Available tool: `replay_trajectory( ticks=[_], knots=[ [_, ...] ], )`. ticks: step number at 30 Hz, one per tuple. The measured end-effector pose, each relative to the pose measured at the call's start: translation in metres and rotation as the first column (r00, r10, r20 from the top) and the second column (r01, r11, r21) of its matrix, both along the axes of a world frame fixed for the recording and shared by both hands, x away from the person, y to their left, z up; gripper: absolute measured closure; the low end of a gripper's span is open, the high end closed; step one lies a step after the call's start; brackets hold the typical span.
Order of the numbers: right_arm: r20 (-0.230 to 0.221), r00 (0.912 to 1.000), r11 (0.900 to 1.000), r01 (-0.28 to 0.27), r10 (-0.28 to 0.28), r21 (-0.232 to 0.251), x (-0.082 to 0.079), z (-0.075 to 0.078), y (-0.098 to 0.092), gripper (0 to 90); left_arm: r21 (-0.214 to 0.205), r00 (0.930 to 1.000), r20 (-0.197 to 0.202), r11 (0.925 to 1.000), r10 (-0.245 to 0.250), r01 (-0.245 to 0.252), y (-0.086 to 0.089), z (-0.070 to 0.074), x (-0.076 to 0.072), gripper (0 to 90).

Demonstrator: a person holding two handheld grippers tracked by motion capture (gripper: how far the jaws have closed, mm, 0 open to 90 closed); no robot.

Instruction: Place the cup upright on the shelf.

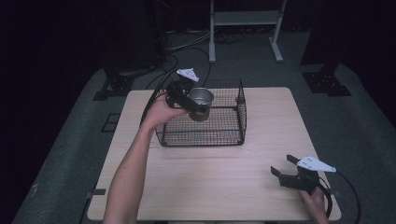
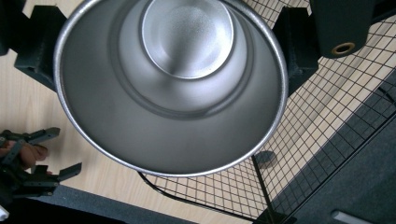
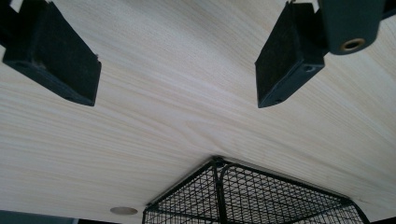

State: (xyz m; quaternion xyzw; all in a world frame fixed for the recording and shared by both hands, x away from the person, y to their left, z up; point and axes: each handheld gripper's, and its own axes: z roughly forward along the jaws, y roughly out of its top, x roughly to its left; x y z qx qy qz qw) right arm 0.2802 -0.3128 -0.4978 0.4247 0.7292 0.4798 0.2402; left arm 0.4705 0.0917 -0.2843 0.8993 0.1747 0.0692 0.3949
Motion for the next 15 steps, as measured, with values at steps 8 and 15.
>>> replay_trajectory(
  ticks=[8, 15],
  knots=[
    [0.003, 1.0000, 1.0000, -0.003, 0.003, 0.002, 0.000, 0.000, -0.001, 13.6, 0.033, 0.9989, -0.016, 0.9985, 0.045, -0.044, -0.011, -0.021, 0.018, 16.5],
    [-0.001, 1.0000, 0.9999, -0.007, 0.007, 0.011, 0.000, 0.000, -0.001, 13.6, 0.022, 0.9969, -0.020, 0.9969, 0.076, -0.076, -0.016, -0.030, 0.030, 16.6]
  ],
)
